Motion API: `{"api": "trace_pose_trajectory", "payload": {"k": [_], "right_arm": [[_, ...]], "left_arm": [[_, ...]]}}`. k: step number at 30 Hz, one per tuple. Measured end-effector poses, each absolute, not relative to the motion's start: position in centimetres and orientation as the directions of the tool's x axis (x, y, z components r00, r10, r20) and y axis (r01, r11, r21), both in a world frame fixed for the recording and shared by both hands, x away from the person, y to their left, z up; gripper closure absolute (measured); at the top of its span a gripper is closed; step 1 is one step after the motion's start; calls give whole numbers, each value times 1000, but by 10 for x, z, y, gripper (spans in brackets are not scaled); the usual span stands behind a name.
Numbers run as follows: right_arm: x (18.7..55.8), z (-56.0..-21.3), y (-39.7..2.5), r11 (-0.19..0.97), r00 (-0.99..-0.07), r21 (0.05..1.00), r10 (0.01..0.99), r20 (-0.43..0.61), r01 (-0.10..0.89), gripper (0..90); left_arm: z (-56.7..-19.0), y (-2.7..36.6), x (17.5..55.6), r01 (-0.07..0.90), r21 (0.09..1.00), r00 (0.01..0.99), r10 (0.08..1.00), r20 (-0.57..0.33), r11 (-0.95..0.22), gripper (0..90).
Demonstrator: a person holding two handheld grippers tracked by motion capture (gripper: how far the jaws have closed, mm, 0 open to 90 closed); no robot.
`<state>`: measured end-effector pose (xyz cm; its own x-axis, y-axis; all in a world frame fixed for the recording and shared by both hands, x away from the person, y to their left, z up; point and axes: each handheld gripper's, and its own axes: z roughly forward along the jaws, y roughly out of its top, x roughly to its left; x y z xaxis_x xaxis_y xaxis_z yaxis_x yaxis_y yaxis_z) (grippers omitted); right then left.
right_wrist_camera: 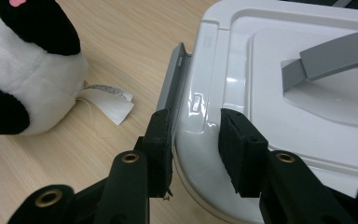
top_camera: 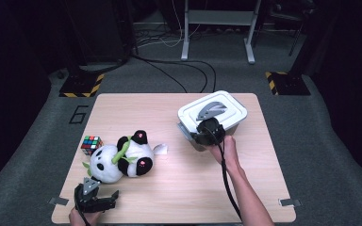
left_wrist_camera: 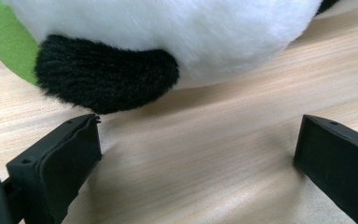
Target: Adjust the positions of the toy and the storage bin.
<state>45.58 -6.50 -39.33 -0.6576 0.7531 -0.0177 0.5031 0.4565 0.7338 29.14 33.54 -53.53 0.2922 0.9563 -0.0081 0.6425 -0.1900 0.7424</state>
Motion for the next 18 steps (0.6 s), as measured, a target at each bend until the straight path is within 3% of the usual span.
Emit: {"api": "trace_pose_trajectory", "payload": {"k": [9,13,18], "right_arm": [[456,-392,-47,469,-647,726,761,-43,503,621],[459,-390,-51,467,-633,720,773,-49,514,518],[458,-380,-72,412,-597,753,801,-32,512,456]], "left_arm": [[-535,335,291,643,742,293,956,-8,-191,3],[-535,336,291,642,743,295,956,-9,-191,3],[-535,336,291,642,741,301,954,-7,-197,1]]}}
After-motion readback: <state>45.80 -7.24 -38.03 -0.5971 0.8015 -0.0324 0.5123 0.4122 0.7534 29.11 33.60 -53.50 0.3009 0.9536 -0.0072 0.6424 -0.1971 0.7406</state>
